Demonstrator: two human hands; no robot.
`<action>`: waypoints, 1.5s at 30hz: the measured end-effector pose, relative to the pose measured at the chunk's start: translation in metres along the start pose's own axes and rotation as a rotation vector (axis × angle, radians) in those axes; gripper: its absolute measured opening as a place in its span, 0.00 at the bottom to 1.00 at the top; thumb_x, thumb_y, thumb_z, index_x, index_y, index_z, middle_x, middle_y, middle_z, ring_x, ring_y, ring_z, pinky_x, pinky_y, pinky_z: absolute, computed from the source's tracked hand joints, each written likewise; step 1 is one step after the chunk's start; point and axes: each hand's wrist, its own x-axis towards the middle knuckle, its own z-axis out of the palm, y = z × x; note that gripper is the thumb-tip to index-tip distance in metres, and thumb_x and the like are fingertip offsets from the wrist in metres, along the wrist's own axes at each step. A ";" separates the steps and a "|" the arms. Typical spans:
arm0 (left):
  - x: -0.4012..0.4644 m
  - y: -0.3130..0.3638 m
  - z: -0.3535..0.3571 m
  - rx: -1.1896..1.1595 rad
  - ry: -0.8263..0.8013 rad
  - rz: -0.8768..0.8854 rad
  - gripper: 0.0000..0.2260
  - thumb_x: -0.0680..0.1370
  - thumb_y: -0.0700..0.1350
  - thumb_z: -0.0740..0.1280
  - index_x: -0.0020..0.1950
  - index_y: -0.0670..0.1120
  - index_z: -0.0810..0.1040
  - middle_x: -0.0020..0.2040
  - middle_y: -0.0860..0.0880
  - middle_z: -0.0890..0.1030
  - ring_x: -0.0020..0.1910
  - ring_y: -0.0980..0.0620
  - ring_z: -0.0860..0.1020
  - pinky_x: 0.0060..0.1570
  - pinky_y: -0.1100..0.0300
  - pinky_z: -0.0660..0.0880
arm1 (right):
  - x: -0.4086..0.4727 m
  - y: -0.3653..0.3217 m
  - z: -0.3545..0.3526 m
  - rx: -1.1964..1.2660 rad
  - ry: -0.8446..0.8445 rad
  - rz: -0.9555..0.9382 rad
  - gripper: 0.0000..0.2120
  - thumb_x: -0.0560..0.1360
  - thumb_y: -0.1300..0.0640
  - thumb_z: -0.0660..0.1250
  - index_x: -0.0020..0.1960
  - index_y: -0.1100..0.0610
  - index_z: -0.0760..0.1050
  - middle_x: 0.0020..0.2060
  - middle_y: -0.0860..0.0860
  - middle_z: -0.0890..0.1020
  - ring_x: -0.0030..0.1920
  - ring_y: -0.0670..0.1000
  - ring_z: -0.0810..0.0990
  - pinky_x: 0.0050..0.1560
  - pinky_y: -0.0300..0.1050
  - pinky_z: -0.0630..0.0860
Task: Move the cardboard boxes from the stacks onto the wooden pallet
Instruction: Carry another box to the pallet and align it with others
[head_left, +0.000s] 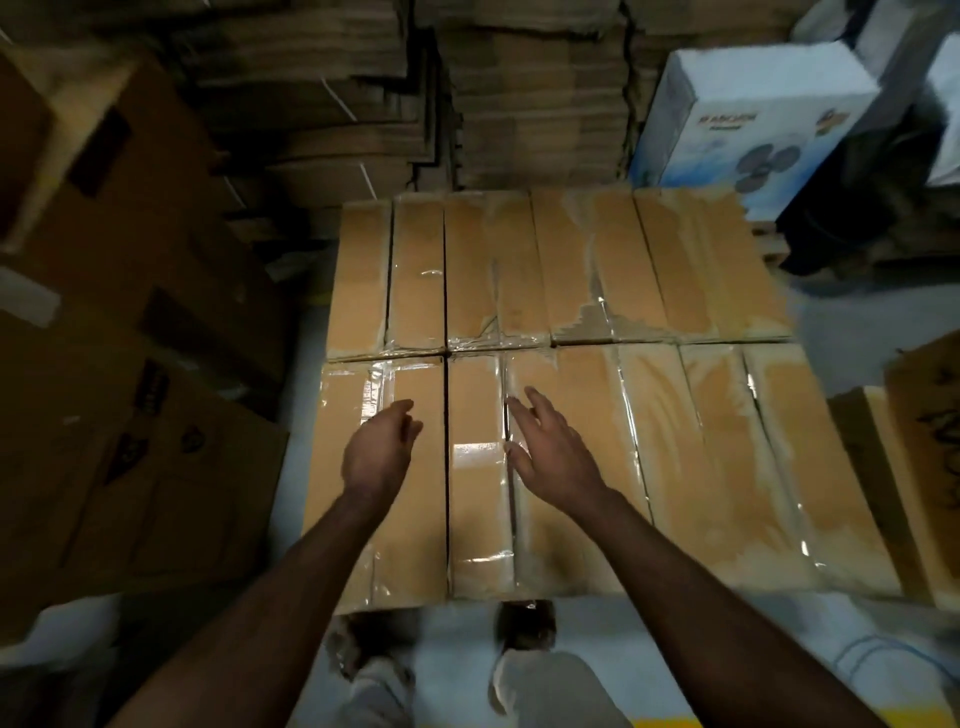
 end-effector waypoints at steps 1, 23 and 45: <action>-0.011 0.007 -0.008 0.010 -0.011 0.028 0.15 0.83 0.46 0.63 0.70 0.48 0.76 0.62 0.46 0.82 0.58 0.47 0.81 0.55 0.53 0.79 | -0.009 -0.003 -0.011 0.000 0.001 -0.008 0.29 0.79 0.51 0.64 0.77 0.54 0.61 0.78 0.57 0.59 0.71 0.61 0.68 0.64 0.56 0.72; -0.257 0.131 -0.022 0.002 -0.107 0.579 0.15 0.77 0.41 0.71 0.63 0.48 0.78 0.65 0.44 0.79 0.63 0.45 0.77 0.60 0.52 0.75 | -0.310 -0.017 -0.096 -0.134 0.205 0.079 0.27 0.79 0.50 0.63 0.76 0.55 0.63 0.77 0.57 0.59 0.73 0.59 0.66 0.66 0.55 0.71; -0.387 0.368 0.093 0.220 -0.391 0.950 0.05 0.81 0.48 0.64 0.54 0.50 0.77 0.51 0.51 0.77 0.50 0.48 0.77 0.43 0.56 0.71 | -0.546 0.171 -0.177 -0.097 0.376 0.357 0.24 0.80 0.48 0.62 0.75 0.52 0.66 0.77 0.54 0.61 0.72 0.57 0.67 0.66 0.54 0.71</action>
